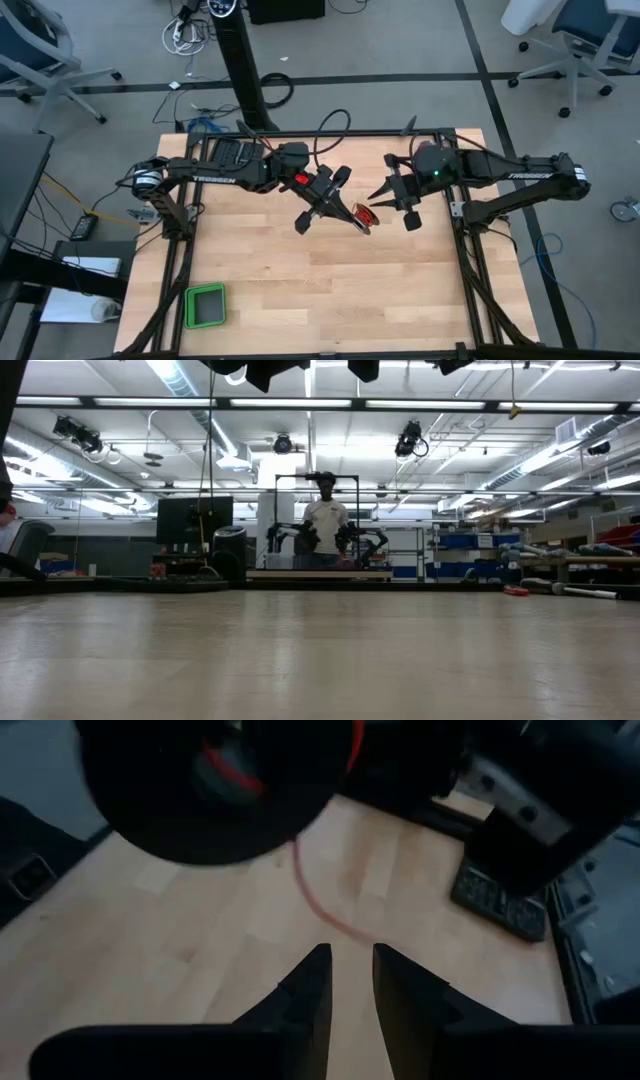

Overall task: Coil cords
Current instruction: Coil the red wire onto the black spool

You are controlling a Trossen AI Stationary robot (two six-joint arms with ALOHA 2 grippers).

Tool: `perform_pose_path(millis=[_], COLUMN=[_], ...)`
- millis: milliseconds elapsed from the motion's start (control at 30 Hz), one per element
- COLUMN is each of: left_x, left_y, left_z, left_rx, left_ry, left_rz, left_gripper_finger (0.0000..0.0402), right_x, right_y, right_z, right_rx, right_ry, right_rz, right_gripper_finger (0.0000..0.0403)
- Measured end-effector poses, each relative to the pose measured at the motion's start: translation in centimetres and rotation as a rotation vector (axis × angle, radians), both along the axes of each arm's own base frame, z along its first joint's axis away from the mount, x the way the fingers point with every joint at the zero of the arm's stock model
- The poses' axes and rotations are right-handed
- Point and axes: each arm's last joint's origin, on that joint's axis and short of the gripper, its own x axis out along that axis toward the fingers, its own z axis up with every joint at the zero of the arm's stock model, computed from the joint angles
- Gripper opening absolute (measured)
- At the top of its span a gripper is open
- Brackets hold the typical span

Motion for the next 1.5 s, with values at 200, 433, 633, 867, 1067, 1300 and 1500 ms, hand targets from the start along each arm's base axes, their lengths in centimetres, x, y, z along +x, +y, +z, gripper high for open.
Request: perform_pose_path(millis=[200, 433, 633, 867, 1067, 1300, 1500], left_x=[0.0, 0.0, 0.0, 0.0, 0.0, 0.0, 0.0], left_y=[0.0, 0.0, 0.0, 0.0, 0.0, 0.0, -0.1], left_z=[0.1, 0.1, 0.1, 0.2, 0.3, 0.7, 0.8], left_rx=[-0.002, -0.001, -0.001, 0.000, 0.003, -0.012, -0.012], left_ry=[-0.010, -0.011, -0.011, -0.019, -0.035, -0.060, -0.074], left_rz=[-0.001, 0.000, -0.001, -0.003, -0.003, -0.017, -0.023], left_gripper_finger=[0.0000, 0.0000, 0.0000, 0.0001, 0.0001, 0.0001, 0.0001], right_x=[0.4, 1.4, 1.2, 1.4, 1.5, 1.8, 2.5], right_y=[1.0, 2.2, 3.0, 4.0, 4.2, 3.4, 2.7], right_z=[-1.4, -3.0, -2.9, -3.0, -2.8, -2.8, -2.9], right_rx=[-0.136, -0.310, -0.377, -0.487, -0.521, -0.557, -0.586], right_ry=[-0.021, -0.057, -0.068, -0.075, -0.096, -0.086, -0.099], right_rz=[-0.011, -0.085, -0.109, -0.162, -0.148, -0.169, -0.174], right_gripper_finger=[0.0079, 0.0086, 0.0084, 0.0083, 0.0082, 0.0082, 0.0082])
